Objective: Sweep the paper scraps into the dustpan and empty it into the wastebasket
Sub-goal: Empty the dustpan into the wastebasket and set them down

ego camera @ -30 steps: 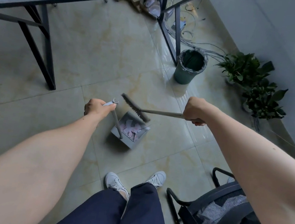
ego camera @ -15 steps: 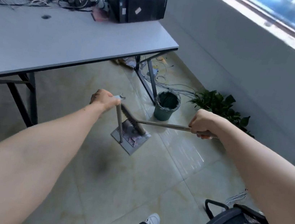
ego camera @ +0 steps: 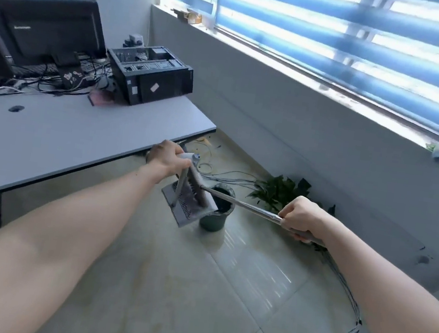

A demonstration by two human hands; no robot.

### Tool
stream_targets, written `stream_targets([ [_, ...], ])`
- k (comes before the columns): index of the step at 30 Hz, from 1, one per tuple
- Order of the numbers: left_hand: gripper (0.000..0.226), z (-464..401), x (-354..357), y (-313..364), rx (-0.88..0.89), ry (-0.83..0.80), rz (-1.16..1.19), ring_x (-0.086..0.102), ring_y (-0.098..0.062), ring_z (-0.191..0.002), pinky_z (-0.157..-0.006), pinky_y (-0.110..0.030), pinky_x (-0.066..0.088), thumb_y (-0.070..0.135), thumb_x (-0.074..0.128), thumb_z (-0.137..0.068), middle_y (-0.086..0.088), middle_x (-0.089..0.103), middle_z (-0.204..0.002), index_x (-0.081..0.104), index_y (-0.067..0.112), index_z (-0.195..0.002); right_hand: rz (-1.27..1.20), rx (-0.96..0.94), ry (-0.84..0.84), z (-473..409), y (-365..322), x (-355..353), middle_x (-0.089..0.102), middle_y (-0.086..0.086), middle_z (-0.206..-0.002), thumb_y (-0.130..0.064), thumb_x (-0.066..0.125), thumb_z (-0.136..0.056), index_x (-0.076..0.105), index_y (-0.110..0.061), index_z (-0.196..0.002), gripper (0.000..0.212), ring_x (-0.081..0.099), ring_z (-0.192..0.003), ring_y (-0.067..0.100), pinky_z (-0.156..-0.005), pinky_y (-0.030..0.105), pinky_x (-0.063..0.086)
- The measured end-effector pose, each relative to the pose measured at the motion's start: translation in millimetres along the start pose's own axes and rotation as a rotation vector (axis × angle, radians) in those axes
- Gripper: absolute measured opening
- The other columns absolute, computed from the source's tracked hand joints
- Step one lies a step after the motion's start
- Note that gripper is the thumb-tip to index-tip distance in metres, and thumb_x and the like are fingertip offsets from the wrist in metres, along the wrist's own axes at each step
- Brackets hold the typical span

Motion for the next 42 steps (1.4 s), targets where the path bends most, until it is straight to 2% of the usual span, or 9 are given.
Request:
stream_targets([
  [4, 0.041, -27, 36, 36, 0.131, -0.046, -0.121, 0.067, -0.028, -0.093, -0.076, -0.030, 0.047, 0.044, 0.058, -0.066, -0.009, 0.075, -0.092, 0.077, 0.017, -0.090, -0.064, 0.017, -0.013, -43, 24, -16, 0.057, 0.012, -0.055, 0.002, 0.047, -0.075, 0.073, 0.003, -0.099, 0.035, 0.044, -0.027, 0.018, -0.037, 0.022, 0.044],
  [8, 0.038, -42, 83, 52, 0.238, -0.098, -0.238, 0.065, -0.028, -0.103, -0.090, -0.034, 0.040, 0.045, 0.057, -0.074, -0.006, 0.075, -0.101, 0.075, 0.021, -0.097, -0.135, 0.053, -0.006, -80, 47, -17, 0.061, 0.011, -0.058, -0.001, 0.046, -0.074, 0.075, -0.002, -0.097, 0.037, 0.047, -0.032, 0.018, -0.037, 0.021, 0.044],
  [14, 0.027, -39, 158, 60, 0.476, -0.278, -0.597, 0.059, -0.022, -0.110, -0.095, -0.032, 0.031, 0.035, 0.058, -0.088, -0.001, 0.068, -0.111, 0.069, 0.019, -0.106, -0.207, 0.105, -0.016, -112, 65, -5, 0.060, 0.013, -0.058, -0.001, 0.039, -0.070, 0.071, 0.002, -0.098, 0.043, 0.048, -0.038, 0.021, -0.036, 0.021, 0.041],
  [15, 0.026, -35, 167, 58, 0.539, -0.304, -0.673, 0.062, -0.021, -0.102, -0.092, -0.029, 0.036, 0.038, 0.066, -0.082, 0.001, 0.069, -0.104, 0.071, 0.020, -0.099, -0.214, 0.113, -0.015, -114, 66, -3, 0.059, 0.013, -0.059, -0.001, 0.038, -0.069, 0.070, 0.003, -0.097, 0.043, 0.048, -0.039, 0.022, -0.036, 0.021, 0.040],
  [18, 0.035, -28, 185, 61, 0.720, -0.343, -0.819, 0.065, -0.012, -0.059, -0.062, -0.014, 0.045, 0.046, 0.088, -0.035, 0.009, 0.066, -0.060, 0.071, 0.023, -0.055, -0.232, 0.151, -0.009, -120, 67, 2, 0.059, 0.012, -0.059, -0.001, 0.037, -0.069, 0.070, 0.002, -0.093, 0.042, 0.048, -0.039, 0.022, -0.036, 0.020, 0.039],
  [20, 0.020, -28, 203, 49, 0.759, -0.478, -0.907, 0.067, -0.020, -0.090, -0.082, -0.023, 0.044, 0.032, 0.076, -0.070, 0.000, 0.072, -0.089, 0.075, 0.020, -0.085, -0.233, 0.169, -0.001, -125, 65, 4, 0.059, 0.012, -0.059, -0.002, 0.036, -0.068, 0.071, 0.002, -0.089, 0.041, 0.048, -0.038, 0.022, -0.036, 0.020, 0.040],
  [22, 0.027, -28, 222, 31, 0.774, -0.547, -0.989, 0.056, -0.030, -0.115, -0.093, -0.035, 0.038, 0.012, 0.051, -0.089, -0.010, 0.065, -0.117, 0.066, 0.013, -0.112, -0.229, 0.177, 0.007, -131, 63, 6, 0.060, 0.012, -0.059, -0.002, 0.036, -0.068, 0.072, 0.001, -0.088, 0.041, 0.049, -0.037, 0.022, -0.037, 0.021, 0.041],
  [27, 0.034, -30, 235, 18, 0.859, -0.653, -1.044, 0.059, -0.037, -0.108, -0.090, -0.042, 0.043, 0.000, 0.044, -0.086, -0.019, 0.066, -0.113, 0.066, 0.005, -0.112, -0.231, 0.219, 0.028, -140, 65, 7, 0.060, 0.014, -0.060, -0.003, 0.034, -0.068, 0.071, 0.003, -0.084, 0.041, 0.049, -0.038, 0.023, -0.037, 0.021, 0.042],
  [42, 0.032, -34, 244, 22, 0.963, -0.600, -1.119, 0.061, -0.039, -0.104, -0.088, -0.045, 0.045, -0.002, 0.045, -0.086, -0.021, 0.067, -0.110, 0.067, 0.004, -0.110, -0.237, 0.237, 0.043, -139, 65, 6, 0.058, 0.014, -0.061, -0.005, 0.034, -0.066, 0.066, -0.005, -0.068, 0.032, 0.048, -0.039, 0.023, -0.037, 0.020, 0.040],
])
Point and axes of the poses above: each hand's wrist, its own z-axis away from the middle knuckle, its own x-axis out of the palm, y = z × x, the point moved 2 cm from there along -z, towards the middle knuckle
